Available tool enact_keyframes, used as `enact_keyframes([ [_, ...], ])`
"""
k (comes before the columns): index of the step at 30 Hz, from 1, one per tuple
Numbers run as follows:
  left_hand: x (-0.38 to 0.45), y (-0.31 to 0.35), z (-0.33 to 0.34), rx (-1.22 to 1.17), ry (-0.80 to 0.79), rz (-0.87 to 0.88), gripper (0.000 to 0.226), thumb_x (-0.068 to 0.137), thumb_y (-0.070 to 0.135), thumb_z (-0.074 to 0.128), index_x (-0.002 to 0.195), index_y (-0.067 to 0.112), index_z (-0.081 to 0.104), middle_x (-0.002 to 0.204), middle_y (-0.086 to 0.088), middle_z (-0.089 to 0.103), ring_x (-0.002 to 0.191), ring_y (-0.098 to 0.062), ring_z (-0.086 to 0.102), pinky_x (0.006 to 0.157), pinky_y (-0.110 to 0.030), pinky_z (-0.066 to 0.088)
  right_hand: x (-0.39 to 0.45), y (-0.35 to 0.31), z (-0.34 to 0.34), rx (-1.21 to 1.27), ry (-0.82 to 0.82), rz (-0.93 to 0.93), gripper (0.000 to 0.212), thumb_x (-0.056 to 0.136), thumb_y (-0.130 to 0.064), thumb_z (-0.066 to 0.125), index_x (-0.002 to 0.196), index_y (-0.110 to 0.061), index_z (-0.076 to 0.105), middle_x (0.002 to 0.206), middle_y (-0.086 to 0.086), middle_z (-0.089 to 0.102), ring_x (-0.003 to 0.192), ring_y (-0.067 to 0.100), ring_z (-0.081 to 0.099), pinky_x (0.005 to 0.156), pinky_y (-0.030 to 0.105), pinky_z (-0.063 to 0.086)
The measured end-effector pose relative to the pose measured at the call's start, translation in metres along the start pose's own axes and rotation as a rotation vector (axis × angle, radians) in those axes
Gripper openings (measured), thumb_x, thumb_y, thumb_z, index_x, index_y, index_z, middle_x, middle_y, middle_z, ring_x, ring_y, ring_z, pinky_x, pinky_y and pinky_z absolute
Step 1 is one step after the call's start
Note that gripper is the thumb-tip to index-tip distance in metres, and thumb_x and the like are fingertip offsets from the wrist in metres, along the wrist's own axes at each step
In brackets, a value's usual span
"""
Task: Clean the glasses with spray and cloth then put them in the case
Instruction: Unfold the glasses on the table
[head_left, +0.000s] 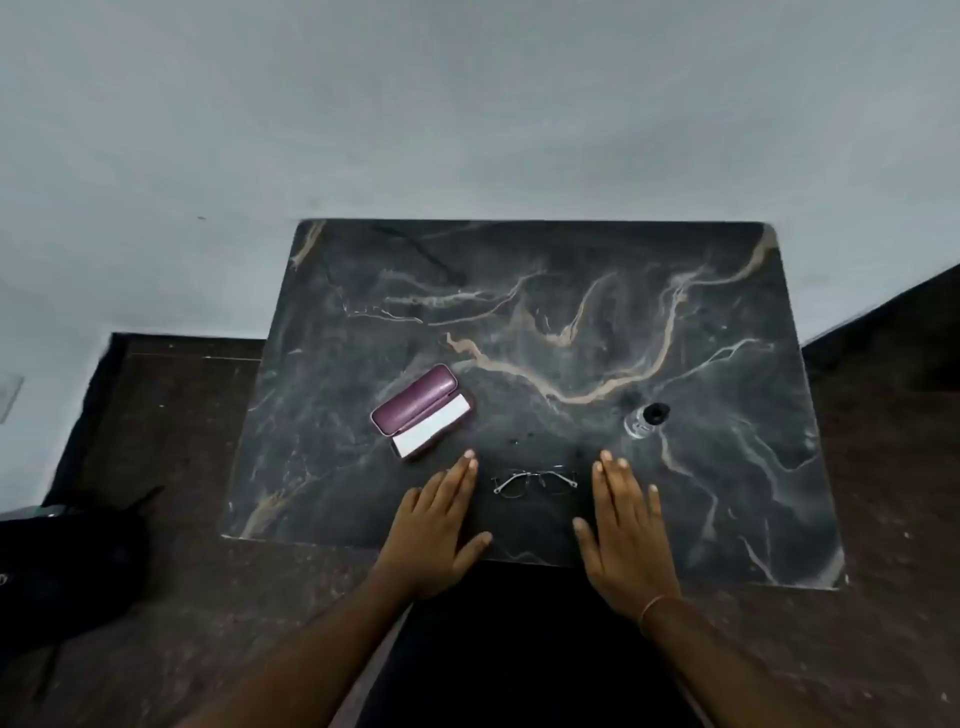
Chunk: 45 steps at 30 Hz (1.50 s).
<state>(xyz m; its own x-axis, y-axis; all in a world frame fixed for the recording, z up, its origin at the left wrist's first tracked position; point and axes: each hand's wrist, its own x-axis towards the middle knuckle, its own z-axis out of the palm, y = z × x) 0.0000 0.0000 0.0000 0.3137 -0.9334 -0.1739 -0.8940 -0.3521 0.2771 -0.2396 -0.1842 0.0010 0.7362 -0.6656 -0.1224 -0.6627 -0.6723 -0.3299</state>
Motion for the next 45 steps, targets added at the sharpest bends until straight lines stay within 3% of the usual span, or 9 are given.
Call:
enact_keyframes([
  [4,0.036,-0.010,0.027,0.013,-0.012,-0.034,0.128,0.084,0.090,0.057,0.178,0.018,0.009,0.168,-0.004,0.043,0.127,-0.030,0.060,0.100,-0.044,0.052,0.038,0.017,0.021,0.050,-0.050,-0.125,0.081,0.106,-0.046,0.048,0.171,-0.011,0.016,0.182,0.003,0.006,0.168,0.024,0.011,0.128,0.064,0.026],
  [9,0.054,-0.022,0.050,-0.070,0.125,0.015,0.131,0.074,0.087,0.069,0.176,0.019,0.023,0.154,0.002,0.049,0.122,-0.023,0.055,0.092,-0.038,0.041,0.040,0.029,0.046,0.197,0.090,-0.173,0.084,0.105,-0.050,0.053,0.173,-0.016,0.015,0.183,-0.002,0.010,0.167,0.016,0.016,0.134,0.046,0.018],
  [15,0.050,-0.033,0.069,-0.145,0.268,0.094,0.070,0.105,0.053,0.044,0.169,0.026,0.042,0.149,0.009,0.051,0.120,-0.016,0.057,0.088,-0.041,0.039,0.037,0.038,0.058,0.409,0.325,-0.069,0.054,0.108,-0.030,0.055,0.160,-0.020,0.050,0.158,-0.007,0.054,0.147,0.003,0.049,0.120,0.017,0.036],
  [20,0.053,-0.036,0.074,-0.148,0.334,0.100,0.065,0.100,0.046,0.039,0.159,0.026,0.058,0.140,0.006,0.060,0.120,-0.020,0.062,0.095,-0.048,0.051,0.042,0.045,0.063,0.383,0.403,-0.164,0.032,0.106,-0.012,0.064,0.135,-0.021,0.075,0.129,-0.011,0.069,0.120,-0.004,0.062,0.101,0.005,0.039],
  [25,0.053,-0.034,0.073,-0.179,0.395,0.102,0.059,0.101,0.048,0.051,0.155,0.028,0.062,0.133,0.007,0.067,0.125,-0.019,0.064,0.106,-0.044,0.051,0.045,0.048,0.065,0.357,0.386,-0.187,0.025,0.102,-0.013,0.070,0.122,-0.023,0.081,0.119,-0.008,0.075,0.112,0.012,0.067,0.096,0.024,0.047],
  [31,0.060,-0.035,0.079,-0.270,0.494,0.109,0.041,0.101,0.023,0.077,0.141,0.025,0.073,0.117,0.014,0.068,0.100,-0.009,0.065,0.100,-0.039,0.057,0.052,0.048,0.067,0.329,0.380,-0.187,0.021,0.098,-0.023,0.076,0.118,-0.027,0.083,0.117,-0.006,0.077,0.110,0.013,0.068,0.088,0.021,0.041],
  [38,0.055,-0.026,0.071,-0.283,0.552,0.155,0.017,0.096,0.023,0.085,0.113,0.024,0.087,0.106,0.016,0.075,0.105,-0.007,0.069,0.102,-0.036,0.057,0.047,0.041,0.059,0.403,0.388,-0.153,0.016,0.094,-0.028,0.082,0.110,-0.029,0.086,0.111,-0.006,0.081,0.104,0.014,0.073,0.098,0.038,0.057],
  [42,0.060,-0.030,0.073,-0.363,0.497,0.134,0.019,0.096,0.030,0.085,0.114,0.033,0.086,0.100,0.025,0.075,0.095,0.006,0.068,0.095,-0.024,0.057,0.054,0.042,0.060,0.485,0.383,-0.143,0.013,0.095,-0.029,0.082,0.107,-0.033,0.086,0.103,-0.012,0.080,0.097,0.008,0.073,0.094,0.036,0.059],
  [45,0.070,-0.033,0.074,-0.598,0.479,0.108,0.022,0.098,0.028,0.084,0.114,0.043,0.082,0.093,0.016,0.082,0.069,0.003,0.060,0.074,-0.016,0.051,0.064,0.043,0.063,0.640,0.393,-0.138,0.013,0.094,-0.028,0.083,0.103,-0.039,0.084,0.095,-0.016,0.081,0.090,0.001,0.074,0.085,0.024,0.058],
])
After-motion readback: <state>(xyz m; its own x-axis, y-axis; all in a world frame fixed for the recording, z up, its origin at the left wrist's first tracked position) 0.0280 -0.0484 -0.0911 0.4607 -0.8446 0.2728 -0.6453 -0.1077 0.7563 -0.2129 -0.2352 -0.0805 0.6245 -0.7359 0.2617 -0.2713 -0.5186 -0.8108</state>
